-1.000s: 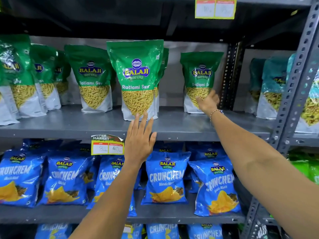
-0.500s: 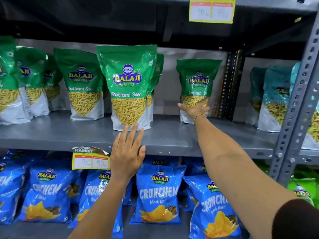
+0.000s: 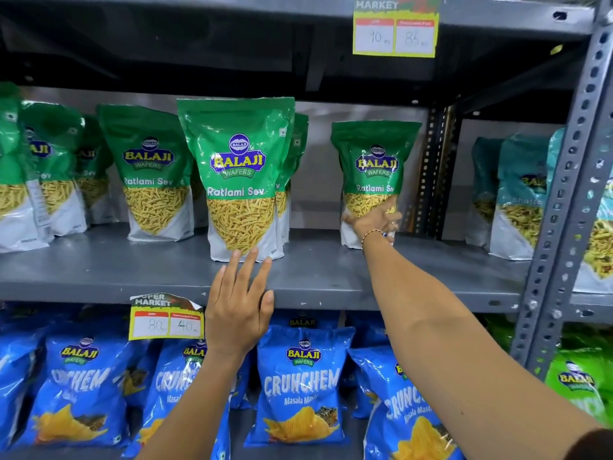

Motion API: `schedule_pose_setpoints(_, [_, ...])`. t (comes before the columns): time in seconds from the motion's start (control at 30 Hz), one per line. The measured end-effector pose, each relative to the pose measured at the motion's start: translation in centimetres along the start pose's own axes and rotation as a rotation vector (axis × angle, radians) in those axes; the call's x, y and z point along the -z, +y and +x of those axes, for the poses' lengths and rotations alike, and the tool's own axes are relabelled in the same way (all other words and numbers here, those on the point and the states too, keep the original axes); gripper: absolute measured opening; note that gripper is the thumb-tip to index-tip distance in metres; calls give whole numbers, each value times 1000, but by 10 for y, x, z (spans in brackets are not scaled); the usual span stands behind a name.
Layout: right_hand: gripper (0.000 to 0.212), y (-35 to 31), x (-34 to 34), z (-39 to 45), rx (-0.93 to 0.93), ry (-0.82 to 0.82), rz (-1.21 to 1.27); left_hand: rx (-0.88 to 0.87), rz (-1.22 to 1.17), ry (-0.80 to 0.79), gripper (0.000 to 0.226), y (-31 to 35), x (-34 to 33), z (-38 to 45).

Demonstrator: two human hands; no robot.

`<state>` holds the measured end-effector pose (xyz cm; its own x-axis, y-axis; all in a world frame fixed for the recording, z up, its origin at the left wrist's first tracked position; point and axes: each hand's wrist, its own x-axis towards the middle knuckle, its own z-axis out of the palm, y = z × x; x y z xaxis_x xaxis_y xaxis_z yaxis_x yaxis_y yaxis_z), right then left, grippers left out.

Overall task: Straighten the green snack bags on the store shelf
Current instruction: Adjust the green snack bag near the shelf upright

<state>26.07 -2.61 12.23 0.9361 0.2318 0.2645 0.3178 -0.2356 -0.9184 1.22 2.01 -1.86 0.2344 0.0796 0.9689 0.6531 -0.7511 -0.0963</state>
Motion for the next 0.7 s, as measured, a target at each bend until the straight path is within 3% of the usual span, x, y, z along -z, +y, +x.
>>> schedule_pose_setpoints(0.23, [115, 4, 24, -32, 54, -41, -57, 17, -22, -70, 46, 3, 9, 0])
schedule_pose_setpoints(0.7, [120, 5, 71, -87, 77, 37, -100, 56, -94, -298, 52, 5, 28, 5])
